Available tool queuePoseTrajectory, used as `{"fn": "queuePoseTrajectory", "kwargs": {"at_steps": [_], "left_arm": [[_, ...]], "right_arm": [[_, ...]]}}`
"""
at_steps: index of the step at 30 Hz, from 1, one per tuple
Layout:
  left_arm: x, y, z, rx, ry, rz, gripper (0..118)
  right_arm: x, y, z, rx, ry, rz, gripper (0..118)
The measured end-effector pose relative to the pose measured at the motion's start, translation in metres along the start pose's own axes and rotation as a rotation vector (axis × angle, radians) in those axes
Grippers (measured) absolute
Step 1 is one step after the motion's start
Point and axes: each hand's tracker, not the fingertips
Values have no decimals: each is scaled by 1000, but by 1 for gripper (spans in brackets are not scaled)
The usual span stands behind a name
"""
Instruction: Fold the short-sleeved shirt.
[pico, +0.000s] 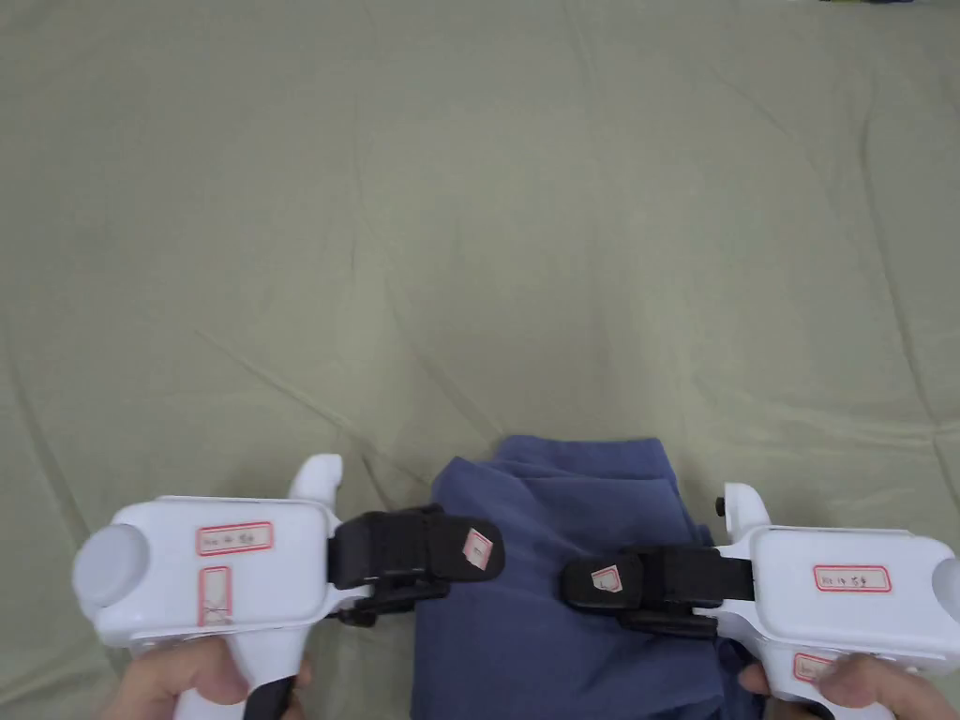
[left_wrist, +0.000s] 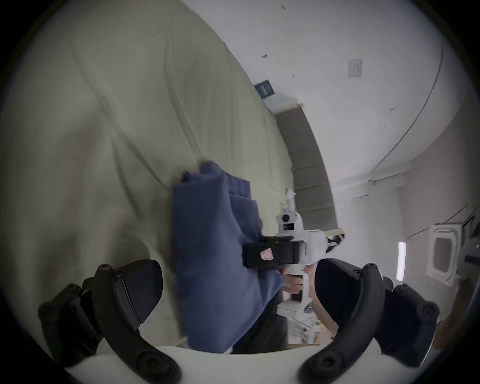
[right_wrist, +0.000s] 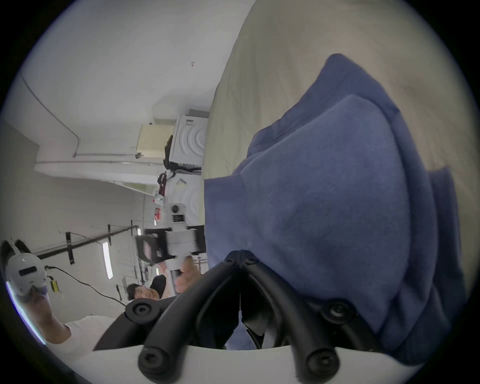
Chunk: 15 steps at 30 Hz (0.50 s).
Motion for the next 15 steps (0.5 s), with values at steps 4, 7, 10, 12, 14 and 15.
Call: {"fn": "queuePoseTrajectory", "kwargs": {"at_steps": [4,7,10,12,14,15], "left_arm": [[-6,1,-16,-6,-74,-13,114],[-12,4,-16,-18,-68,-16,24],[-22,0,-18,-36,39,-32,24],[-16,4,-10,-8,2,4,24],[-6,4,-5,-18,49,-56,24],[-4,6,1,-15,39,-48,24]], "right_arm": [[13,-4,11,61,77,-81,1],[19,-5,16,87,96,-110,1],[14,-7,21,121,39,-105,1],[8,-10,26,132,3,-98,1],[2,-11,35,143,10,-85,1],[-2,-13,38,154,3,-80,1]]}}
